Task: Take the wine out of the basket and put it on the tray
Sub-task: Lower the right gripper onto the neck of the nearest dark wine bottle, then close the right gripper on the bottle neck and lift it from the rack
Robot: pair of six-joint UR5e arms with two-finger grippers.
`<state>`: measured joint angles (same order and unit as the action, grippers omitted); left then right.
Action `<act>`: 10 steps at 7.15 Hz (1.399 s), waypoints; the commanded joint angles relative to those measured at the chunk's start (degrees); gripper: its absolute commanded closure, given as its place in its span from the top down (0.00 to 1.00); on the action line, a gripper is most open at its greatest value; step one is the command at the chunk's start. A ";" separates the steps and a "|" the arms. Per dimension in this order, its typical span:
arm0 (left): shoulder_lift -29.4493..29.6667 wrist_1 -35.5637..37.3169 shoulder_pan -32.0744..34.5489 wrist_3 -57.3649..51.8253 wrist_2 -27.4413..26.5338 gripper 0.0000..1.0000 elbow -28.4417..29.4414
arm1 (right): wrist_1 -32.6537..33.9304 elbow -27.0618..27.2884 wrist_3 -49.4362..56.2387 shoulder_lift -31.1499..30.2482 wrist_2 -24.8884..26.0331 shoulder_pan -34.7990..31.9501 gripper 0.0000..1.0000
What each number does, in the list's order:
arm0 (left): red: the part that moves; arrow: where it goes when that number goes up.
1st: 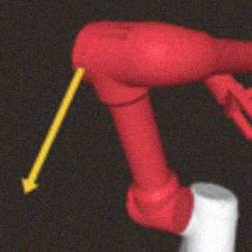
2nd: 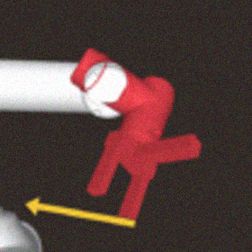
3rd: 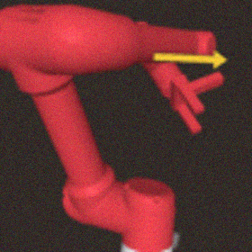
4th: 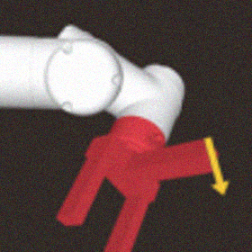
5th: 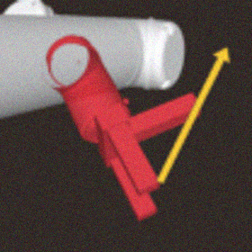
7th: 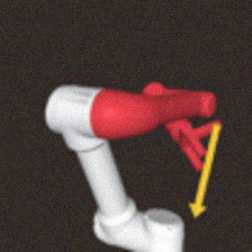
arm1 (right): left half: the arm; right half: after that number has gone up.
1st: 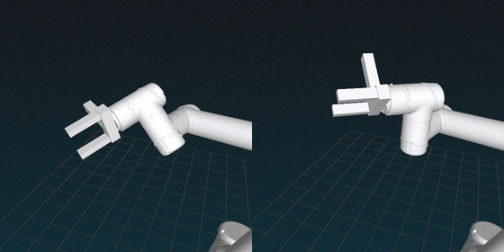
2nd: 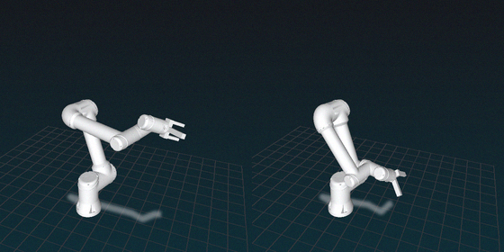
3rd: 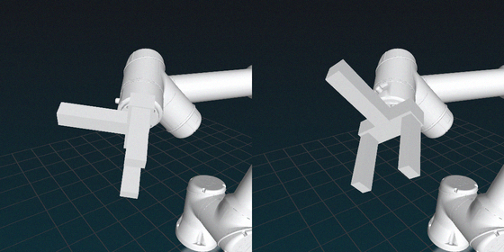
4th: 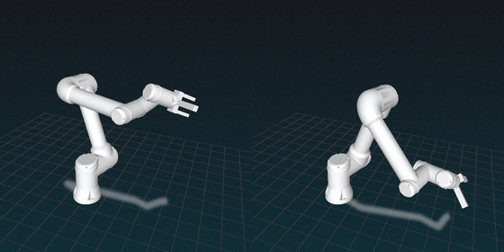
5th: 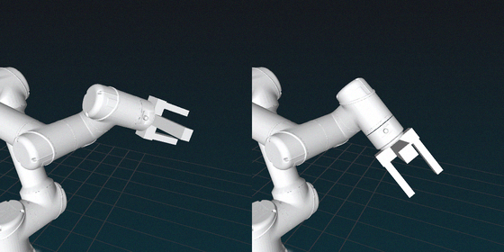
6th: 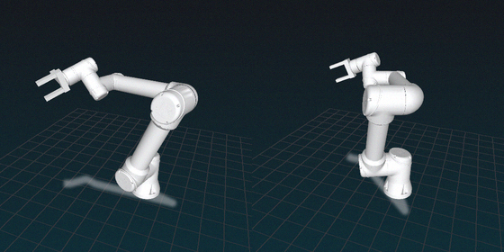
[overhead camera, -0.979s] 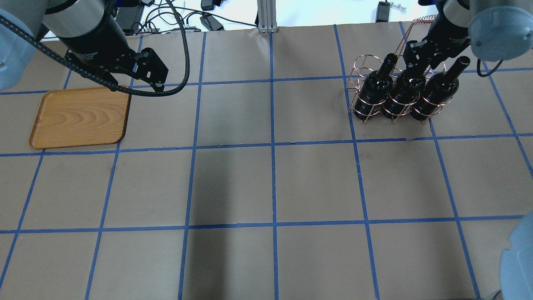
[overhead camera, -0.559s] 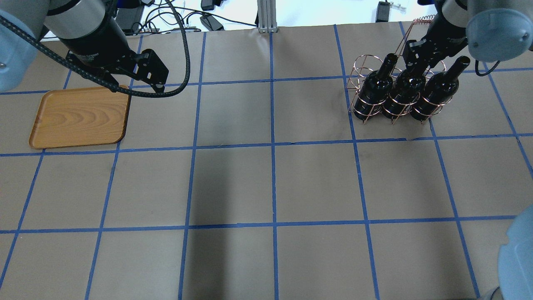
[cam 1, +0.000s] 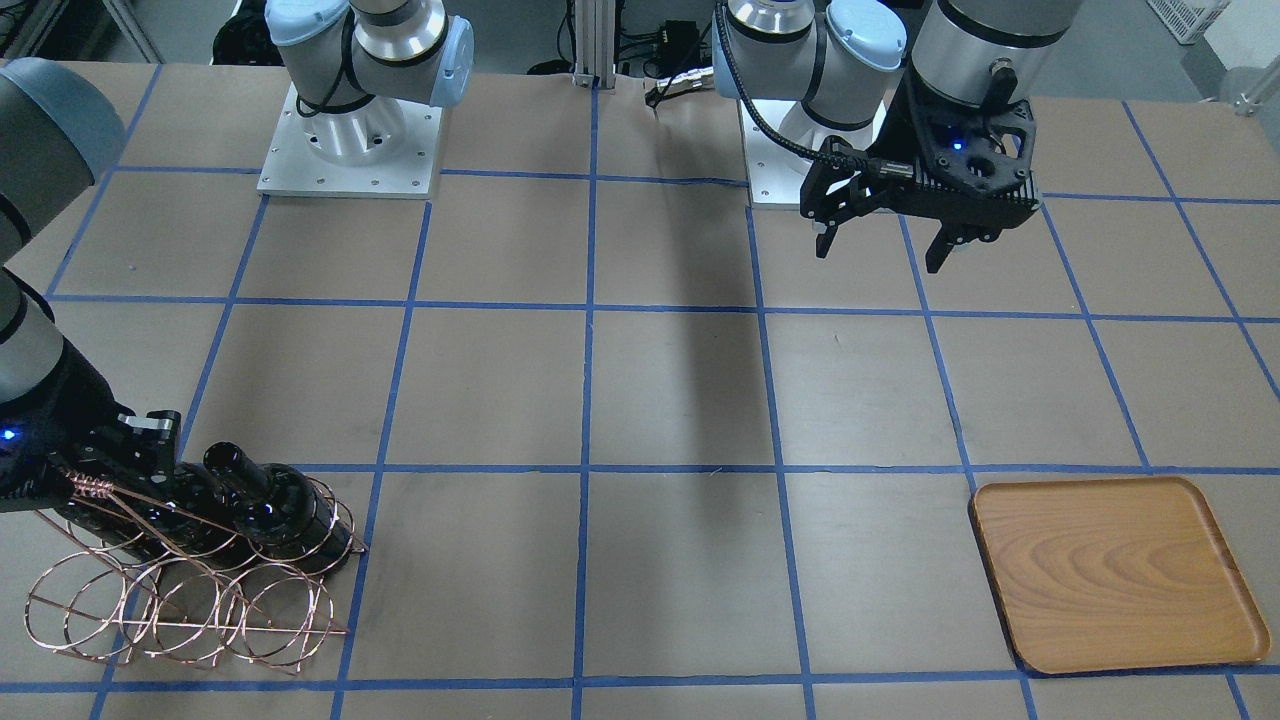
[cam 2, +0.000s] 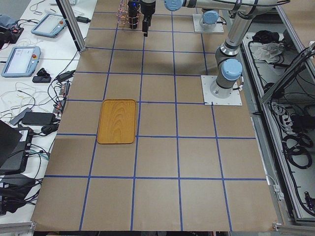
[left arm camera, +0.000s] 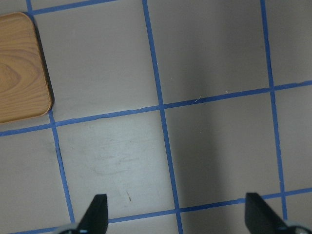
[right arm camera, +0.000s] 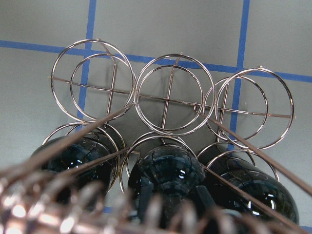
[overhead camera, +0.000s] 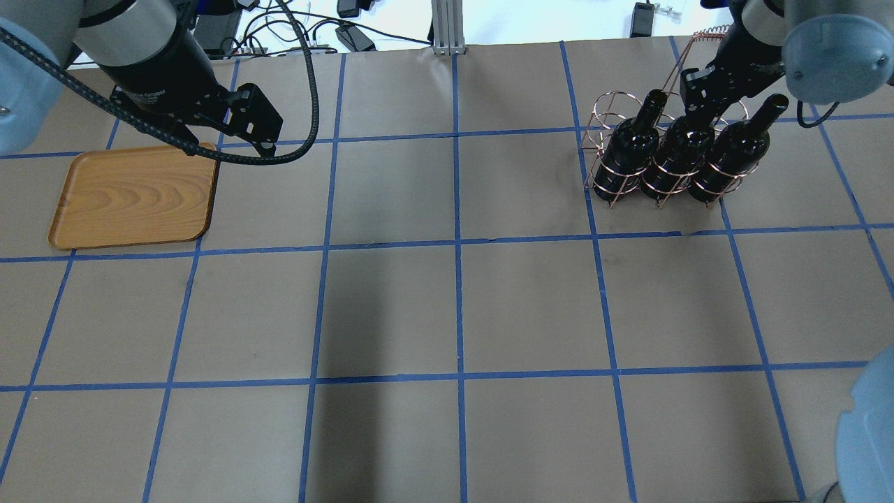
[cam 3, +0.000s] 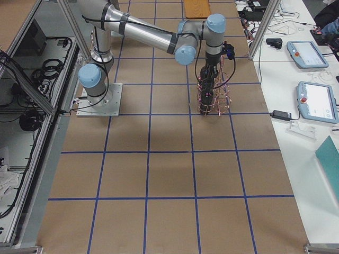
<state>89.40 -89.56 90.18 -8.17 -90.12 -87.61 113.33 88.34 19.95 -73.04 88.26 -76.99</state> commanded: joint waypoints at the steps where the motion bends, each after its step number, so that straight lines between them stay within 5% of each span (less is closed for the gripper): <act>1: -0.02 -0.01 0.00 0.00 -0.06 1.00 -0.02 | -0.30 -0.01 0.00 -0.26 -0.10 0.00 0.07; 4: 0.16 0.17 0.09 0.18 -0.06 1.00 -0.28 | -2.39 -2.19 0.09 -0.87 0.16 -0.35 0.00; 6: -0.10 0.17 0.09 0.00 -0.50 1.00 -0.37 | -10.54 -7.37 0.18 -2.09 0.16 -0.44 0.00; 10: -0.28 0.00 0.00 -0.35 -0.59 1.00 -0.37 | -21.54 -8.01 0.18 -10.79 0.34 -0.96 0.00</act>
<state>89.16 -89.52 90.19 -8.42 -90.68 -87.97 95.31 80.47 20.19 -81.23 88.51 -77.86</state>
